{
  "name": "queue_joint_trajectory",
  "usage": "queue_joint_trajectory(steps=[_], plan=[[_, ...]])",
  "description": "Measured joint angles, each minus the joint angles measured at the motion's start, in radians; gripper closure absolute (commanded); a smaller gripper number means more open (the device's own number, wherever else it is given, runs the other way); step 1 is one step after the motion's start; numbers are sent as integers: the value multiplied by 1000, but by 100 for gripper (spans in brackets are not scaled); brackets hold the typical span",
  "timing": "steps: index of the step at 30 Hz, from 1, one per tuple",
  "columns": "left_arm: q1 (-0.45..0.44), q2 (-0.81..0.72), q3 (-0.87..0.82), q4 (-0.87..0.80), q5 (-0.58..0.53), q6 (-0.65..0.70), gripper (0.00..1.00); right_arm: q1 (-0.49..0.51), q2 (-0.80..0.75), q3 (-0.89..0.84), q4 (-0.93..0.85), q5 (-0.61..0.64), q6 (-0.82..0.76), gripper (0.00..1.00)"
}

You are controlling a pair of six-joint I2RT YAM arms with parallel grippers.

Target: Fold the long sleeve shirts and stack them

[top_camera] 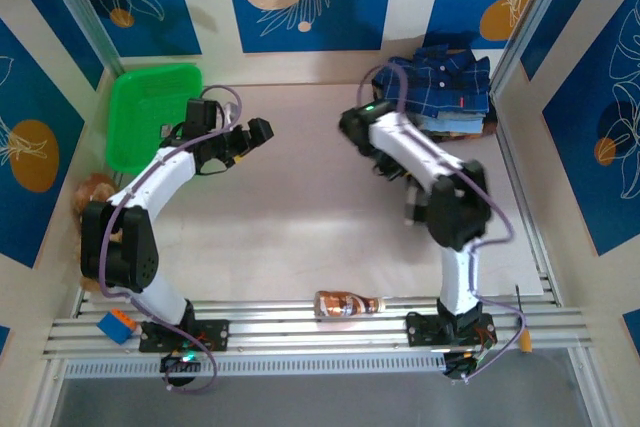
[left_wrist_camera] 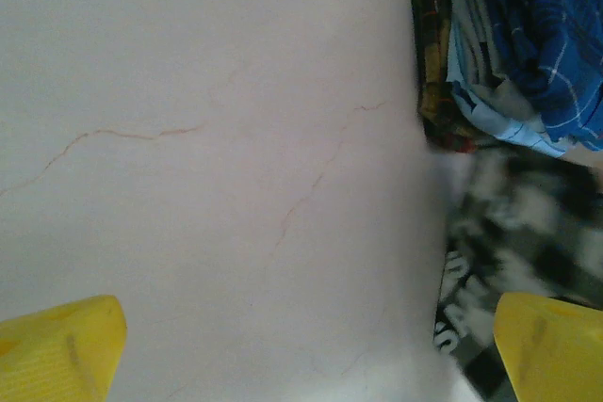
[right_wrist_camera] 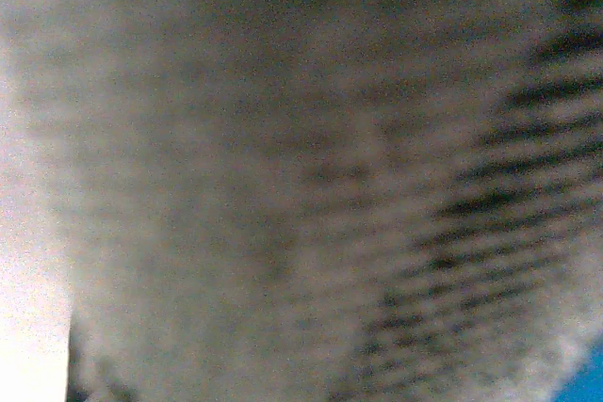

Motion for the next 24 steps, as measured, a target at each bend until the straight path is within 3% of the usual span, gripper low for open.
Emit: queue_joint_trajectory(steps=[5, 9, 16, 21, 24], plan=[[0, -19, -50, -25, -2, 18, 0, 174, 246, 121, 44, -140, -36, 100], [0, -39, -83, -32, -10, 11, 0, 264, 346, 307, 44, -278, -40, 88], [18, -78, -100, -26, -90, -3, 0, 269, 428, 445, 25, -496, 3, 59], [38, -158, -143, -48, -122, -46, 0, 240, 405, 418, 96, -707, 65, 46], [57, -190, -152, -78, -129, -75, 0, 214, 317, 329, 175, -850, 109, 31]])
